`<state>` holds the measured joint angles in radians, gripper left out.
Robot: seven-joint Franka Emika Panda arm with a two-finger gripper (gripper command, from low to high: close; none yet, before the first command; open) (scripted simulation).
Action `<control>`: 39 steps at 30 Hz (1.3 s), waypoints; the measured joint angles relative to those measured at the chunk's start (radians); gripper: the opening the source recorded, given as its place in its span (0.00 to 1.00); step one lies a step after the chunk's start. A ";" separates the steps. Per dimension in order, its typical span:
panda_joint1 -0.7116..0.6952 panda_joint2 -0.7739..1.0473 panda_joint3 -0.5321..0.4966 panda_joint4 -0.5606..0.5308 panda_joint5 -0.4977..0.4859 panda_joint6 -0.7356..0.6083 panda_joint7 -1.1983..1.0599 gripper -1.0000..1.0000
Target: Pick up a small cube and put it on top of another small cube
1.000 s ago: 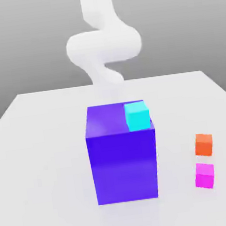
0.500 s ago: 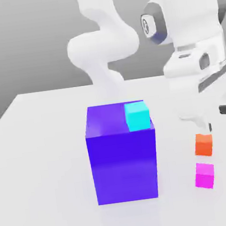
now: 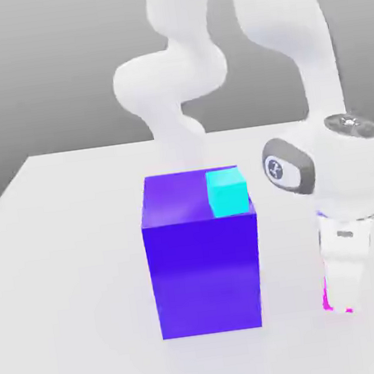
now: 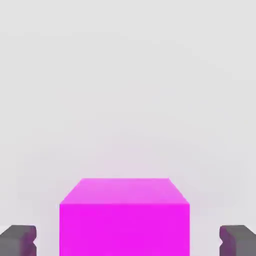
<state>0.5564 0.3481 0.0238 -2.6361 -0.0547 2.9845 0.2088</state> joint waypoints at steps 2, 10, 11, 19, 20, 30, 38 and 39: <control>0.000 0.000 0.000 0.000 -0.001 -0.001 0.001 0.00; -0.011 -0.164 0.016 -0.032 0.020 -0.132 -0.015 0.00; -0.011 -0.188 0.018 -0.029 0.026 -0.160 -0.016 0.00; 0.013 -0.086 -0.008 0.232 0.007 -0.331 0.095 0.00; 0.018 -0.069 -0.013 0.268 0.009 -0.351 0.106 0.00; 0.013 0.089 -0.044 0.629 0.061 -0.548 0.212 0.00; 0.006 0.222 -0.051 0.708 0.083 -0.488 0.228 1.00; 0.006 0.222 -0.051 0.708 0.083 -0.488 0.228 1.00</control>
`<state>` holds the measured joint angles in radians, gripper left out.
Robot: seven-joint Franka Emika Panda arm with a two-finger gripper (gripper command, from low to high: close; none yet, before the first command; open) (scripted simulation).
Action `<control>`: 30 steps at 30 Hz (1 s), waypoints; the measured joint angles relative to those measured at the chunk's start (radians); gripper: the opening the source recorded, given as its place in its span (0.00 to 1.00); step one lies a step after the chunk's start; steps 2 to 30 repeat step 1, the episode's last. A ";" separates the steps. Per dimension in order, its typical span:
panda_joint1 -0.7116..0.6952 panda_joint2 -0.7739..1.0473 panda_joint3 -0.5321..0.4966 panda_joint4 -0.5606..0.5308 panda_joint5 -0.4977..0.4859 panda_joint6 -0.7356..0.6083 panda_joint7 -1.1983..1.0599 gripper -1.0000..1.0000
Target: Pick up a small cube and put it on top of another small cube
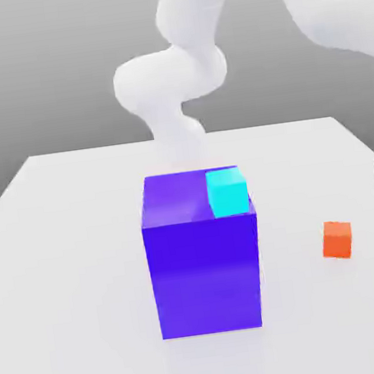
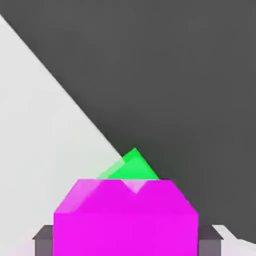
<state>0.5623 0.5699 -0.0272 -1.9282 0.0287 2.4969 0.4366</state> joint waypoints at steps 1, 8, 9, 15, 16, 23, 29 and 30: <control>0.000 0.000 0.000 0.000 0.000 0.000 0.000 1.00; 0.000 0.000 0.000 0.000 0.000 0.000 0.000 1.00; 0.000 0.000 0.000 0.000 0.000 0.000 0.000 1.00; 0.000 0.000 0.000 0.000 0.000 0.000 0.000 1.00; 0.000 0.000 0.000 0.000 0.000 0.000 0.000 1.00; 0.000 0.000 0.000 0.000 0.000 0.000 0.000 1.00; 0.000 0.000 0.000 0.000 0.000 0.000 0.000 1.00; 0.000 0.000 0.000 0.000 0.000 0.000 0.000 1.00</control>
